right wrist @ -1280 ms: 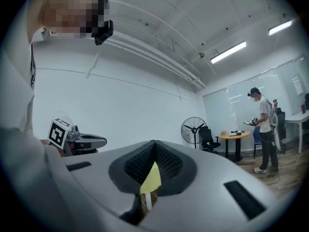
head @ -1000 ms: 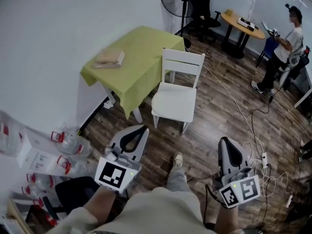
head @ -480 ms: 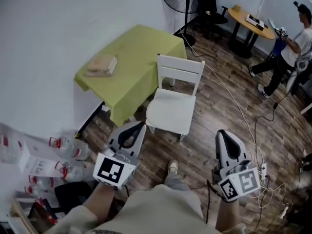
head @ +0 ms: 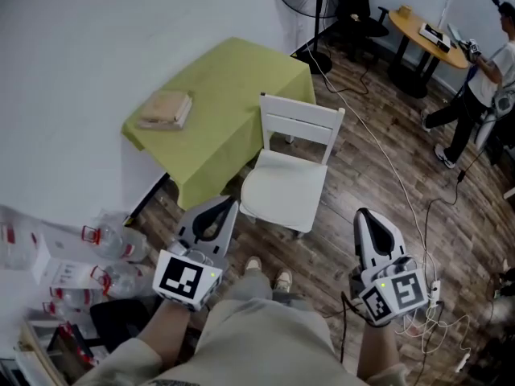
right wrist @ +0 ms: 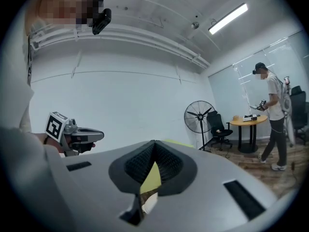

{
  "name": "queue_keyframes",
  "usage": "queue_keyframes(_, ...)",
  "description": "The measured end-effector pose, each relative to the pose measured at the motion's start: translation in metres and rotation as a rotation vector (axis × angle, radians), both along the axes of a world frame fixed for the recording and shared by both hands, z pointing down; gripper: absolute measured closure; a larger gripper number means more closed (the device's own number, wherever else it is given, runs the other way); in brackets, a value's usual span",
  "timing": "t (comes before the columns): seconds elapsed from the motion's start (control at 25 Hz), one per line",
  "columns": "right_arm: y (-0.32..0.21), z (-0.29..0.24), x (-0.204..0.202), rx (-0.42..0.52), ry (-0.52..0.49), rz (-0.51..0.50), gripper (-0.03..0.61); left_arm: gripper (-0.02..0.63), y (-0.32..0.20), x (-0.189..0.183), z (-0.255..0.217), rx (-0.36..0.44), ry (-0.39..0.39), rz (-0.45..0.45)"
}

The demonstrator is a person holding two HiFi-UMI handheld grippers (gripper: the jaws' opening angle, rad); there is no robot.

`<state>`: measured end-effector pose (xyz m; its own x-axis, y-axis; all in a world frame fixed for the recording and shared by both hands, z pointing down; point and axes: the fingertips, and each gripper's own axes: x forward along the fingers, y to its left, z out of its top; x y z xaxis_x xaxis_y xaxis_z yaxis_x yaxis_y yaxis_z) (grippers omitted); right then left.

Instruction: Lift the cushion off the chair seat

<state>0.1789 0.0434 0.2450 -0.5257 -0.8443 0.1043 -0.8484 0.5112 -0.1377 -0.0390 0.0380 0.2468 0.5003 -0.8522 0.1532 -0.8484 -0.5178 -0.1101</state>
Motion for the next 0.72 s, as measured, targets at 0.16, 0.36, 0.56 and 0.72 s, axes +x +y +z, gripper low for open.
queue_keyframes(0.16,-0.021,0.011,-0.005,-0.020,0.011,0.011,0.557,0.600,-0.022,-0.008,0.010,-0.023,-0.003,0.003)
queue_keyframes(0.36,-0.053,0.016,-0.011,-0.026,0.013,0.060,0.558,0.600,-0.061,-0.020,0.020,-0.031,0.027,-0.006)
queue_keyframes(0.56,-0.091,0.023,-0.013,-0.033,0.017,0.124,0.558,0.600,-0.106,-0.032,0.026,-0.042,0.049,0.017)
queue_keyframes(0.72,-0.128,0.034,-0.019,-0.046,0.011,0.185,0.558,0.600,-0.148,-0.050,0.036,-0.039,0.061,0.032)
